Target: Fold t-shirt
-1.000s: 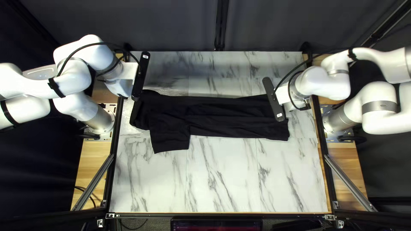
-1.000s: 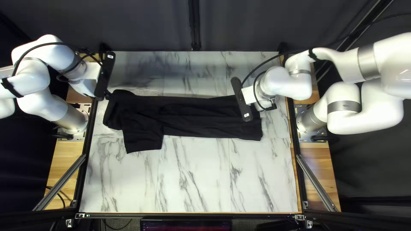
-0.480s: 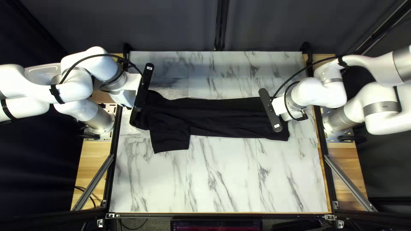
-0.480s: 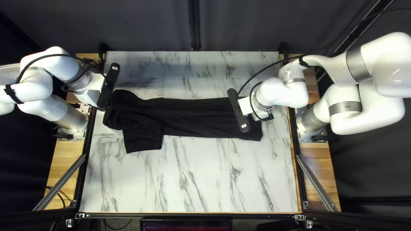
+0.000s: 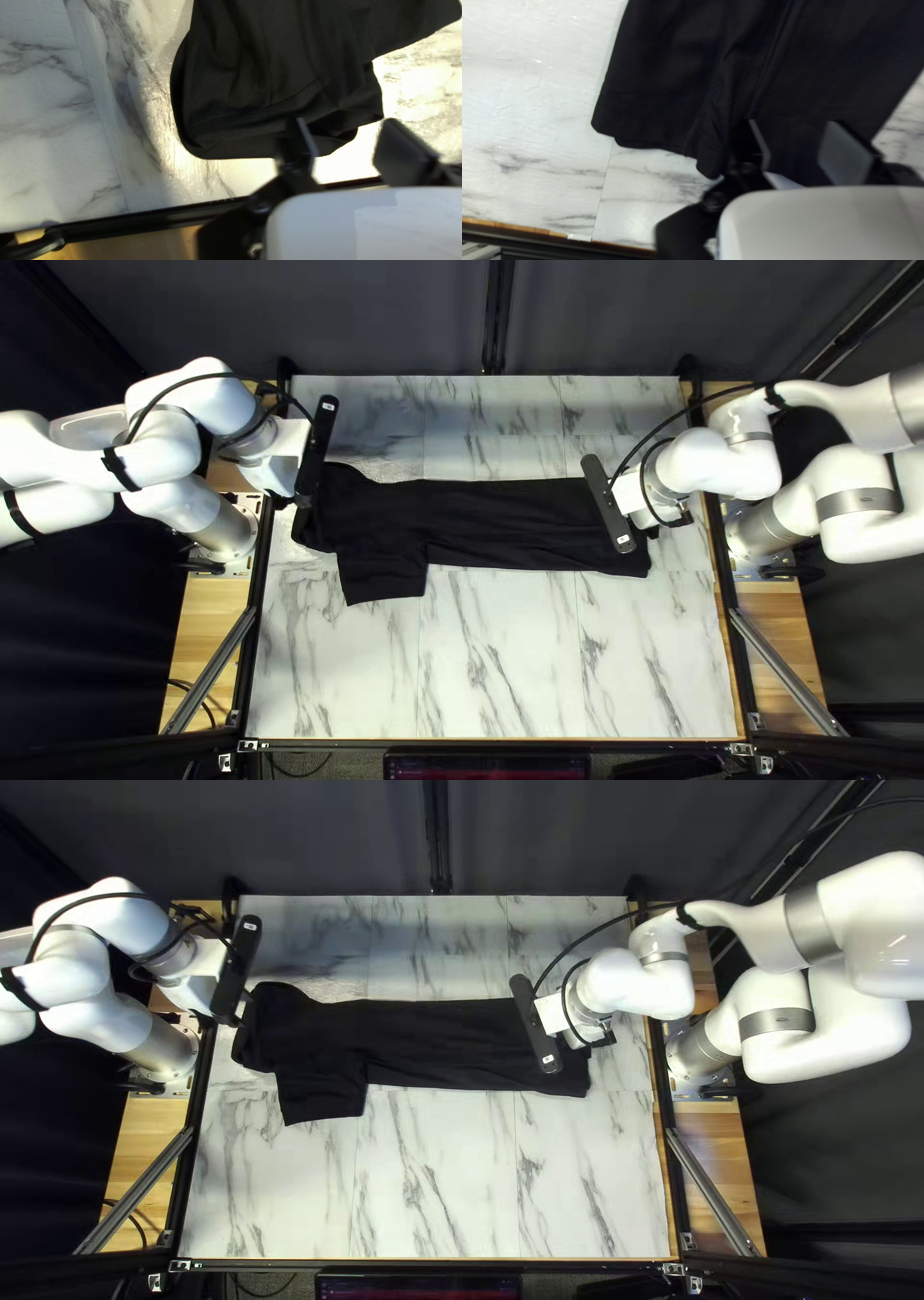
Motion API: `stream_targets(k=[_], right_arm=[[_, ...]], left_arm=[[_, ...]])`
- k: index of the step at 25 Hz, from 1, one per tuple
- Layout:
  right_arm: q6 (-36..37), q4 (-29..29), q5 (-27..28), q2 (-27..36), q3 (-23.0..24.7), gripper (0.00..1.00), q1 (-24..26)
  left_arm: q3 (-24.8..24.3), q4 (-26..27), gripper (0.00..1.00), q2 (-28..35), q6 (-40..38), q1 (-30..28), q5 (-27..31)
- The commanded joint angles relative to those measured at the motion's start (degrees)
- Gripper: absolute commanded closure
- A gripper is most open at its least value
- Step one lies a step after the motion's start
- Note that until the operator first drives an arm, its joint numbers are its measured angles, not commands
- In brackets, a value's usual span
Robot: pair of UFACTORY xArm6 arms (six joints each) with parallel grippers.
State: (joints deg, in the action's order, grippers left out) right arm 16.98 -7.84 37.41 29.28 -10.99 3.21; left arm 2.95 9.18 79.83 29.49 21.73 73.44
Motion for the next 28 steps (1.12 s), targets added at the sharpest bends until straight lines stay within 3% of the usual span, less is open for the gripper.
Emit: stream_targets(k=[1,11,17,23,28], right_arm=[[-1.0,-1.0,2.3,1.5,-1.4,0.00,-0.4],[0.7,-0.6,1.4,2.6,-2.1,0.00,-0.7],[8.5,3.9,5.3,10.8,-0.1,0.00,2.4],[21.1,11.1,15.2,19.9,-3.0,0.00,8.7],[30.7,16.3,26.4,26.6,-7.7,0.00,16.2]], left_arm=[[1.5,-1.4,0.00,-0.2,-2.9,-2.6,0.1],[-0.7,-1.5,0.00,-5.4,-7.1,-9.4,-9.0],[-1.2,-2.5,0.00,-5.9,-7.6,-10.4,-9.6],[4.8,-3.1,0.00,-2.3,-2.6,-5.1,0.1],[9.8,2.5,0.00,-2.2,13.4,11.1,6.9]])
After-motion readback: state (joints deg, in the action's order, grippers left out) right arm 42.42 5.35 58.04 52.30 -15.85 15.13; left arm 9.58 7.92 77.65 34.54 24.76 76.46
